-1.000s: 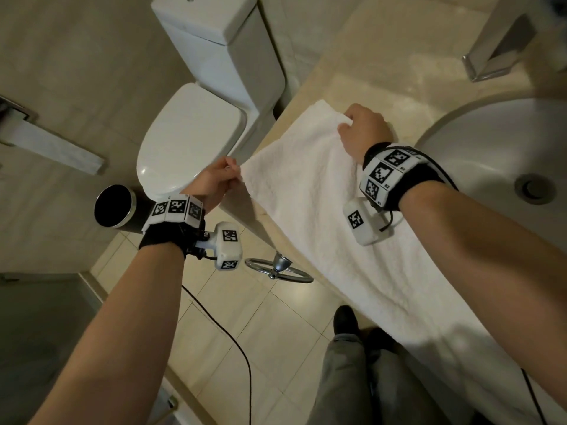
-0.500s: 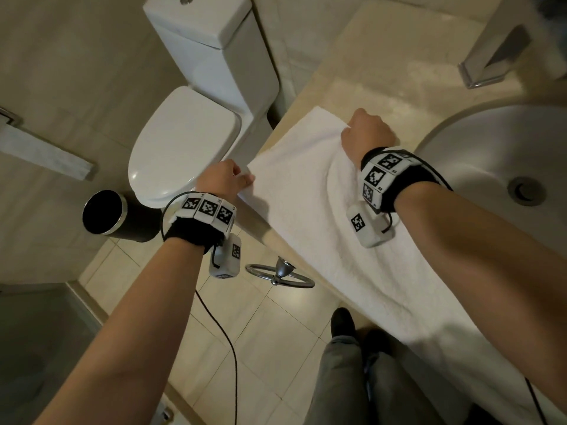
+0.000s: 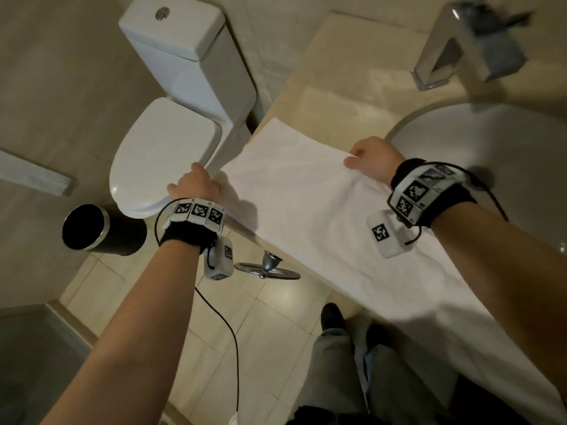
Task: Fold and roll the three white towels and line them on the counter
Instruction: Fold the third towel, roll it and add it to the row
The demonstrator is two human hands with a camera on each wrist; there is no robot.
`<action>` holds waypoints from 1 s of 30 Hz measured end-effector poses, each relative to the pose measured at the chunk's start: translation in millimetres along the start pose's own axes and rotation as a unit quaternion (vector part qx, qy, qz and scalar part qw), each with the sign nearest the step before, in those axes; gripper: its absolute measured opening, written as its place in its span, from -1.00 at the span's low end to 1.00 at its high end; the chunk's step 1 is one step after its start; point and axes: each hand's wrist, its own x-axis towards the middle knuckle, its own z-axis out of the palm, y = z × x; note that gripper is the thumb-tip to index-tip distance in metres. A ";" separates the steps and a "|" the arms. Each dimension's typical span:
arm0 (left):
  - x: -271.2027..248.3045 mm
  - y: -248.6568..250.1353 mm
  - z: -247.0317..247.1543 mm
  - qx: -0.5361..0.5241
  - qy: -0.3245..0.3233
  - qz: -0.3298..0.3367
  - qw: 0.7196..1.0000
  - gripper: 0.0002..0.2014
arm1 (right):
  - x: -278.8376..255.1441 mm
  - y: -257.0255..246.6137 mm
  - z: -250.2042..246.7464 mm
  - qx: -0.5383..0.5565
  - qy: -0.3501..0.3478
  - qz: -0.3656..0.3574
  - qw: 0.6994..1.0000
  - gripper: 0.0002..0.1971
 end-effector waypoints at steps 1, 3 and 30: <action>-4.8 0.4 1.6 -0.002 0.019 -0.004 1.000 -0.70 | -3.0 4.3 -1.1 0.003 0.021 0.004 1.000 -0.74; -17.2 3.6 2.1 -0.011 0.063 -0.002 0.998 -0.66 | -7.3 13.7 -2.3 0.006 0.031 0.015 0.999 -0.77; -286.2 169.0 61.5 -0.087 -0.155 0.181 0.967 -0.21 | -119.0 158.0 -40.0 -0.097 -0.139 0.024 0.985 -0.60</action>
